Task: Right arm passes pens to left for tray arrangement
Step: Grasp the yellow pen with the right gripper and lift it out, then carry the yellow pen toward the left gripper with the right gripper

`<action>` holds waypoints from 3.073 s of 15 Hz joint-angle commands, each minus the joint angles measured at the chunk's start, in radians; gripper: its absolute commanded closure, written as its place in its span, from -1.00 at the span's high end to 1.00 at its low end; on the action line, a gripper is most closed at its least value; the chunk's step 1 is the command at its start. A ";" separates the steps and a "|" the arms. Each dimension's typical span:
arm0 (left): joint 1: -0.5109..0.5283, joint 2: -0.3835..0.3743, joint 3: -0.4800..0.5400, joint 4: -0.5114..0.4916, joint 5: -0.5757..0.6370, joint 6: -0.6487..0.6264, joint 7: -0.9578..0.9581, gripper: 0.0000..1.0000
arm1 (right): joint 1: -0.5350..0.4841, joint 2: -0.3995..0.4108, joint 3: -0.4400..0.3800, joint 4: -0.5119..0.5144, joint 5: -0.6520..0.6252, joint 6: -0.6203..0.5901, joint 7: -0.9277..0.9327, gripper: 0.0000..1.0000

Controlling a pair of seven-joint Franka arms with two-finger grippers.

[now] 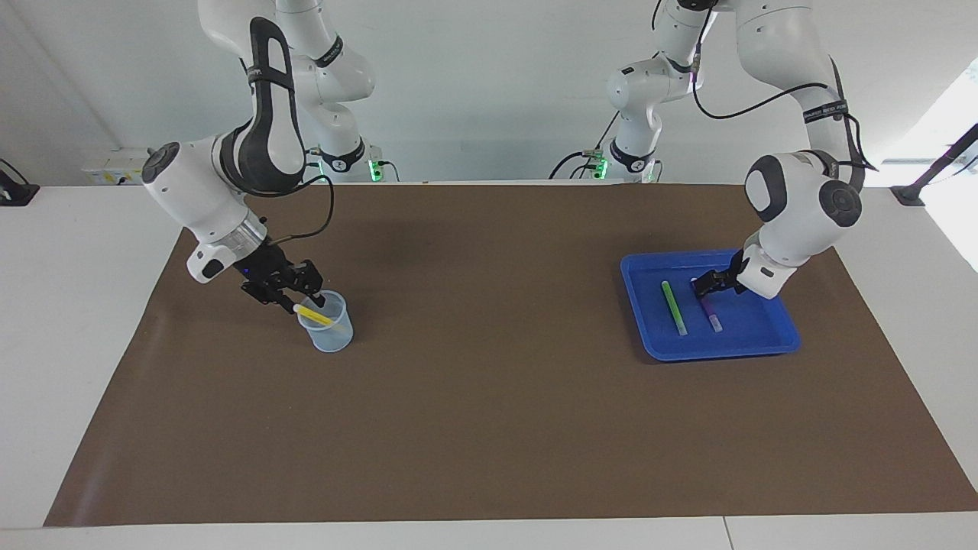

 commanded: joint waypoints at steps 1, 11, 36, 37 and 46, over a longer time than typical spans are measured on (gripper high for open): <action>-0.009 -0.017 -0.001 0.097 -0.049 -0.130 -0.025 1.00 | 0.000 -0.009 0.003 -0.003 0.027 -0.008 0.012 -0.25; -0.038 -0.175 -0.035 0.159 -0.308 -0.269 -0.409 1.00 | 0.003 -0.004 0.035 0.004 0.027 0.048 0.084 -0.77; -0.038 -0.215 -0.035 0.153 -0.431 -0.284 -0.566 1.00 | 0.001 -0.096 0.347 0.356 0.194 -0.276 0.977 -1.00; -0.038 -0.215 -0.037 0.157 -0.435 -0.281 -0.622 1.00 | 0.001 -0.096 0.374 0.356 0.235 -0.240 1.032 -1.00; -0.038 -0.234 -0.164 0.237 -0.488 -0.211 -1.383 1.00 | 0.003 0.046 0.581 0.499 0.325 -0.102 1.423 -1.00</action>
